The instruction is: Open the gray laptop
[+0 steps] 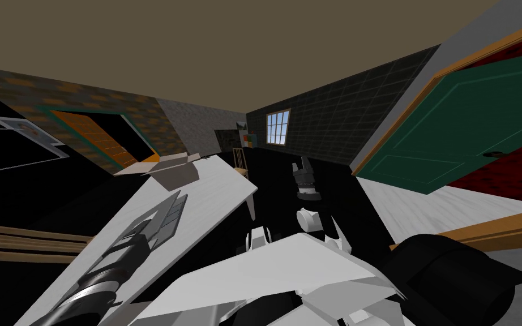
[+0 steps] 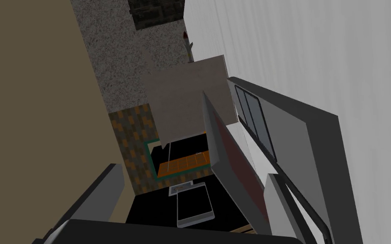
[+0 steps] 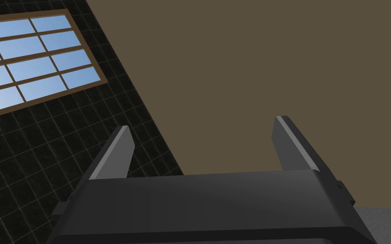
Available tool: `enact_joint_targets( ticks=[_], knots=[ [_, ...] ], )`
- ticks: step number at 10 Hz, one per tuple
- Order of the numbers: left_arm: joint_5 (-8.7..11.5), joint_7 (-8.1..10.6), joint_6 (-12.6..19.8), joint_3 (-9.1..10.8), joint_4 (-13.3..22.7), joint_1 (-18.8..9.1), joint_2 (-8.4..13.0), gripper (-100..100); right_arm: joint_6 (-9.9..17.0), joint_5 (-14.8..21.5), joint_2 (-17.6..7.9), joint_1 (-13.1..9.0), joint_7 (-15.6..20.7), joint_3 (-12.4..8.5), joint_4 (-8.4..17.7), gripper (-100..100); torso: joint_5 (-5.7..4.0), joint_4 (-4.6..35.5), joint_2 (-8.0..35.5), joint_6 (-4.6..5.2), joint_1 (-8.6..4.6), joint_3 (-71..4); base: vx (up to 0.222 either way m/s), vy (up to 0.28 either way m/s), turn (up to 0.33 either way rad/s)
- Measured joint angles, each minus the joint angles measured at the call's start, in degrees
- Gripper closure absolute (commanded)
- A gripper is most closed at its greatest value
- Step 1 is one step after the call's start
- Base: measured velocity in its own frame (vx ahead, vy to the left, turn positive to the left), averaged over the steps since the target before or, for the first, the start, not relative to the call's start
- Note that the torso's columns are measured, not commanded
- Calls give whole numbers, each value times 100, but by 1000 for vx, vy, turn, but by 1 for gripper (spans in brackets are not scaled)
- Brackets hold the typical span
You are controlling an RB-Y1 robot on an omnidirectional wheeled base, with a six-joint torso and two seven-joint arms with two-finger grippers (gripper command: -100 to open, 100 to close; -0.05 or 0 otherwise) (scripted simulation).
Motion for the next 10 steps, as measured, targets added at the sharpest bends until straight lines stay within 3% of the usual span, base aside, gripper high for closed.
enact_joint_targets(
  ticks=[4, 5, 10],
  knots=[
    [313, 279, 131, 419, -325, 309, 265, -100, 0, 0, 0, 0, 0, 0, 0, 0, 1, -2, -2, -2, 1, -1, 15, -11, -8],
    [321, 294, 140, 431, -333, 317, 271, 0, 0, 0, 0, 0, 0, 0, 0, 0, 5, -2, 0, -1, 7, 1, 0, 0, 0],
    [317, 291, 139, 439, -327, 316, 270, 0, 0, 0, 0, 0, 0, 0, 0, 0, 8, -5, -4, -1, 6, 0, 0, 1, 1]
  ],
)
